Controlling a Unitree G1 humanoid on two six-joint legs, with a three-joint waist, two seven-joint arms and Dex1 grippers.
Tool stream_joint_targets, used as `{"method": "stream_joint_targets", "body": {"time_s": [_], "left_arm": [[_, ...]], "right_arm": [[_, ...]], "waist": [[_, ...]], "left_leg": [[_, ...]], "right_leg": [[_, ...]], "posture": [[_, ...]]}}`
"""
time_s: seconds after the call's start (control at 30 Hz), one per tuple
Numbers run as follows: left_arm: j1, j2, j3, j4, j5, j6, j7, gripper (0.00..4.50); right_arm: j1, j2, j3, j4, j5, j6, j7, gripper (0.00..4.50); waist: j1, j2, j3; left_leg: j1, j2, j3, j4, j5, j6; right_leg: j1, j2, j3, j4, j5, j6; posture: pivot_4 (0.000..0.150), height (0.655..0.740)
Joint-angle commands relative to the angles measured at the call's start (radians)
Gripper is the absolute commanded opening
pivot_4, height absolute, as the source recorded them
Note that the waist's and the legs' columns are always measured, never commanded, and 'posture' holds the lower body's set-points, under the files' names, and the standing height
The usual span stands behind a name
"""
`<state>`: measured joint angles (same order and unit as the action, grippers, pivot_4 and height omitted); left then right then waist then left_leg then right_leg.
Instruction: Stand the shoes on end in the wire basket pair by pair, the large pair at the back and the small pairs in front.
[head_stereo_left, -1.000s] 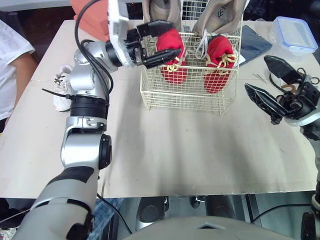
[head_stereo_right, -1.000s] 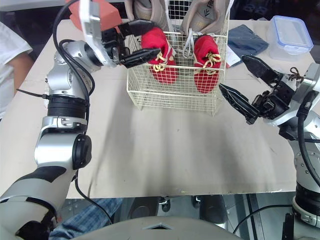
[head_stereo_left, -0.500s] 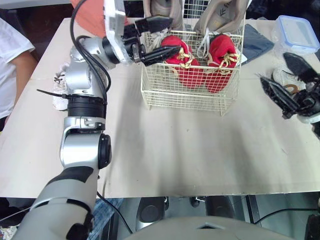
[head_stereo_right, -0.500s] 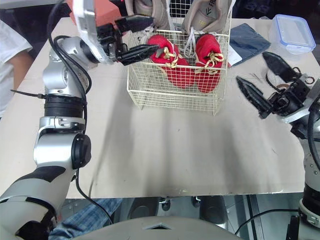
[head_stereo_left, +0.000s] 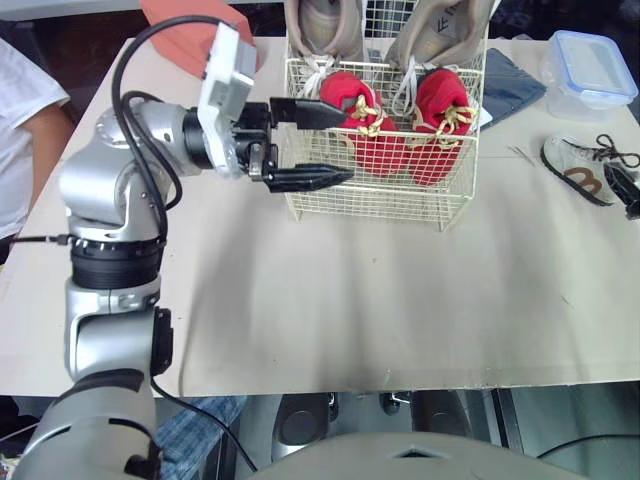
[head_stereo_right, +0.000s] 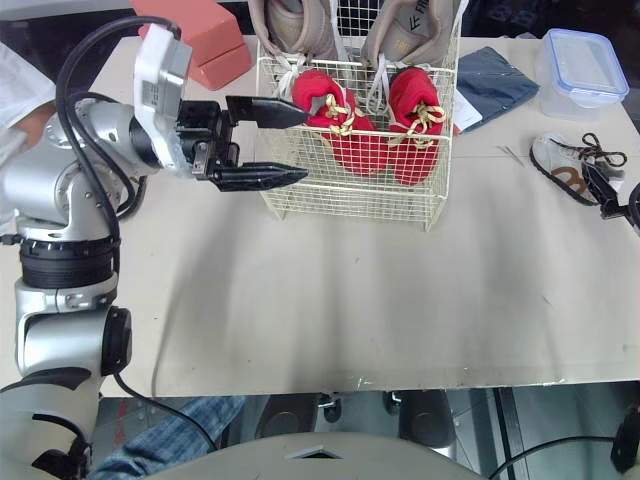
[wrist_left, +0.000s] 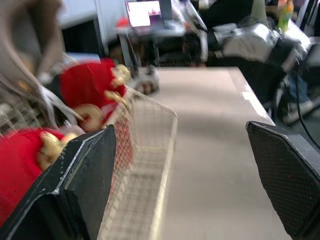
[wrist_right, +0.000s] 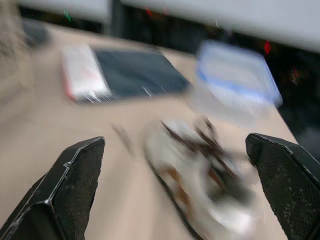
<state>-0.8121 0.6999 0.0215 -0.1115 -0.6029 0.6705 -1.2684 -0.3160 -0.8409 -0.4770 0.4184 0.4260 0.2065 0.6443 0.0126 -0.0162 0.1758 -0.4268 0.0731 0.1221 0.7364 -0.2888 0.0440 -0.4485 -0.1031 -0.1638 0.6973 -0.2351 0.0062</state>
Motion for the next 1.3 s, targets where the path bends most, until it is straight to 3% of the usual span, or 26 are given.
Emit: {"method": "stream_joint_targets", "body": {"time_s": [0.03,0.23,0.4,1.2,1.3], "left_arm": [[0.013,0.027,0.015,-0.117,-0.033,0.078,0.078,4.49],[0.034,0.041,0.04,-0.21,-0.08,0.158,0.161,4.49],[0.039,0.053,0.047,-0.241,-0.107,0.186,0.204,4.49],[0.062,0.069,0.075,-0.284,-0.19,0.194,0.314,4.49],[0.063,0.072,0.073,-0.287,-0.188,0.192,0.315,4.5]], "right_arm": [[-0.112,-0.045,0.032,0.236,-0.049,-0.059,0.072,4.5],[-0.28,-0.082,0.101,0.602,-0.144,-0.176,0.144,4.5],[-0.382,-0.099,0.13,0.765,-0.194,-0.225,0.168,4.5],[-0.521,-0.068,0.142,0.878,-0.267,-0.295,0.216,4.5],[-0.528,-0.061,0.14,0.881,-0.269,-0.295,0.22,3.72]], "waist": [[-0.004,0.0,0.0],[-0.014,0.001,0.0],[-0.023,0.001,0.0],[-0.026,0.001,0.0],[-0.026,0.001,0.0]], "left_leg": [[0.0,0.0,0.0,0.0,0.0,0.0],[0.001,0.0,0.002,-0.001,0.0,0.0],[0.002,0.0,0.003,0.0,0.0,0.0],[0.005,0.0,0.007,-0.001,0.0,0.0],[0.006,0.0,0.007,-0.001,0.0,0.0]], "right_leg": [[0.0,0.0,0.0,0.0,0.0,0.0],[0.0,0.0,0.002,0.0,0.001,-0.001],[0.0,0.0,0.003,0.001,0.001,-0.001],[0.001,-0.001,0.007,0.002,0.001,-0.002],[0.0,-0.001,0.007,0.002,0.001,-0.002]], "posture": [[0.15,0.686],[0.15,0.686],[0.15,0.686],[0.15,0.686],[0.15,0.686]]}}
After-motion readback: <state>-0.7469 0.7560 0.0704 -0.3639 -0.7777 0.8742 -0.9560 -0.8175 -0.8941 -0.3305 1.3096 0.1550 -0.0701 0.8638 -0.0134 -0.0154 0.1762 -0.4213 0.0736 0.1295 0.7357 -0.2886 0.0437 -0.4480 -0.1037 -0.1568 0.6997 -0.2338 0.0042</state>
